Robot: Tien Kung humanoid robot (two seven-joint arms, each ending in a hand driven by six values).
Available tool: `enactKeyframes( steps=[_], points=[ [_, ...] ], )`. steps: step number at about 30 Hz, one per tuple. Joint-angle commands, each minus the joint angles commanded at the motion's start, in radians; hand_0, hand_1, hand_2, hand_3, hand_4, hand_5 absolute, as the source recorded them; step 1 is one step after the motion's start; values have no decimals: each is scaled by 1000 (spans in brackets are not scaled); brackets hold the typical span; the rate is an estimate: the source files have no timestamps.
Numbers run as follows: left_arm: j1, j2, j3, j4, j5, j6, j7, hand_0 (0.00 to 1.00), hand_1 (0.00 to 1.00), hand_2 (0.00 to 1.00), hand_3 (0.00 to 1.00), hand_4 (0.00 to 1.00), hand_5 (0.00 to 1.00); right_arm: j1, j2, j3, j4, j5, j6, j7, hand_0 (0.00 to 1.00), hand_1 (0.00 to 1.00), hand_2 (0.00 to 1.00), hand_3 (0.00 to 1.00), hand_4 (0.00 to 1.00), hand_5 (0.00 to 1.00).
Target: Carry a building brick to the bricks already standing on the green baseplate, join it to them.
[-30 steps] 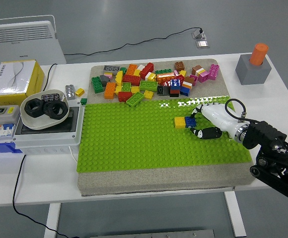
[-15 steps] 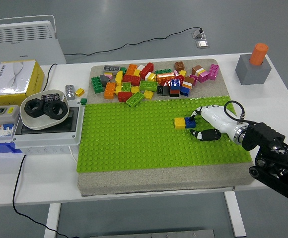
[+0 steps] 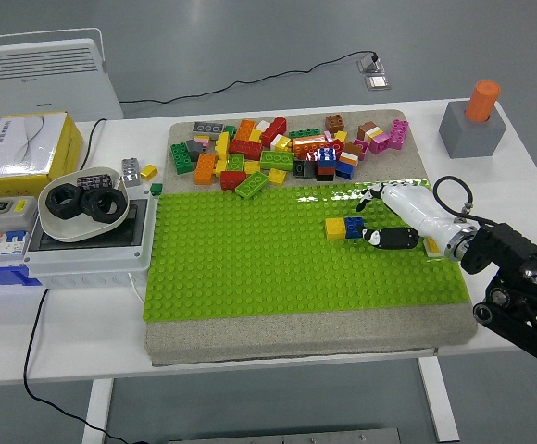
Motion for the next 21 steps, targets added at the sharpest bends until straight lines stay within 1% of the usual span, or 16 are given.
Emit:
enactKeyframes(
  steps=[2,3,5,6,7,8,9,11,13,16,20,21],
  points=[
    [0,0,0,0,0,0,0,628,473,597,718,998,998,-30,-30,30,33,61,-31,46,872,869,846,667,648,364],
    [1,0,1,0,-2,1,0,627,472,597,718,998,998,-49,-48,50,53,90,-42,69,861,864,837,676,718,211],
    [1,0,3,0,-5,1,-1,627,472,597,718,998,998,-86,-82,87,85,132,-52,88,861,864,837,676,718,211],
    [2,0,4,0,-7,1,-1,627,472,597,718,998,998,-105,-97,107,97,142,-53,85,861,864,837,676,718,211],
    [3,0,6,0,-10,2,-2,627,472,597,718,998,998,-131,-119,135,111,118,-41,63,861,864,837,676,718,211],
    [3,0,7,0,-12,2,-2,628,471,597,717,998,998,-150,-133,155,118,97,-30,45,857,860,828,669,704,179],
    [4,0,8,0,-14,3,-2,628,471,597,717,998,998,-172,-147,179,122,73,-15,23,857,860,828,669,704,179],
    [4,-1,10,0,-17,4,-2,628,471,597,717,998,998,-208,-163,217,124,33,7,-10,857,860,828,669,704,179],
    [5,-1,11,0,-16,5,-1,628,471,597,717,998,998,-243,-169,254,120,12,17,-26,857,860,828,669,704,179],
    [5,-3,15,0,-16,7,2,628,471,597,718,998,998,-283,-155,298,115,29,7,-20,848,835,810,668,691,183],
    [2,-5,16,0,-15,11,4,628,471,597,718,998,998,-335,-116,347,111,68,-24,9,848,835,810,668,691,183],
    [0,-4,19,0,-17,12,4,627,472,598,720,998,998,-342,-110,354,112,72,-28,13,838,821,803,666,676,196]
  ],
)
